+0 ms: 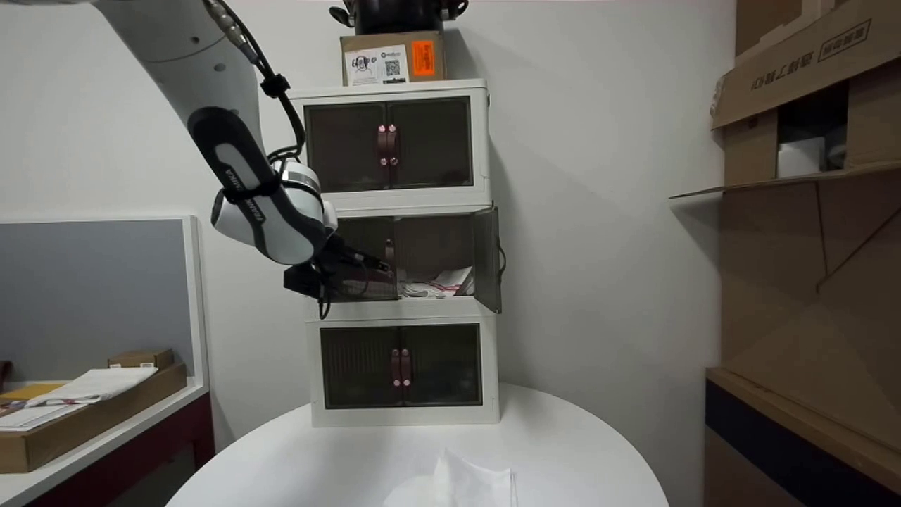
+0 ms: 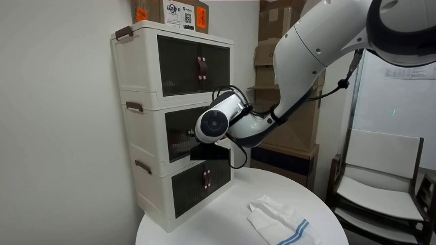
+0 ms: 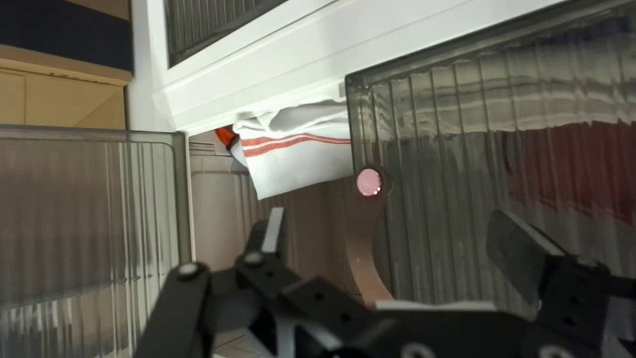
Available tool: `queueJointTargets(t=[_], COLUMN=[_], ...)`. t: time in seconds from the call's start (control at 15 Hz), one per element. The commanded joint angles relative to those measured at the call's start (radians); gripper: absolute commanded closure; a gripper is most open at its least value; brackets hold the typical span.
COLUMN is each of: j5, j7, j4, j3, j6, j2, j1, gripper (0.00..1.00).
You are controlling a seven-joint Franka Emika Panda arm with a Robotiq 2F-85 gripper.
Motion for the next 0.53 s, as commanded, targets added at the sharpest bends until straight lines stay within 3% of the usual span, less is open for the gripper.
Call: queueJointTargets(t=[0.0, 0.47], j5=[-0.078, -0.127], j7=[0.07, 0.112], j4=[0.033, 0.059], j3=[-0.042, -0.07], j6=[-0.069, -0.116], j2=[0.029, 0.055], j1=[0.058, 0.087], gripper=[0.0, 0.0])
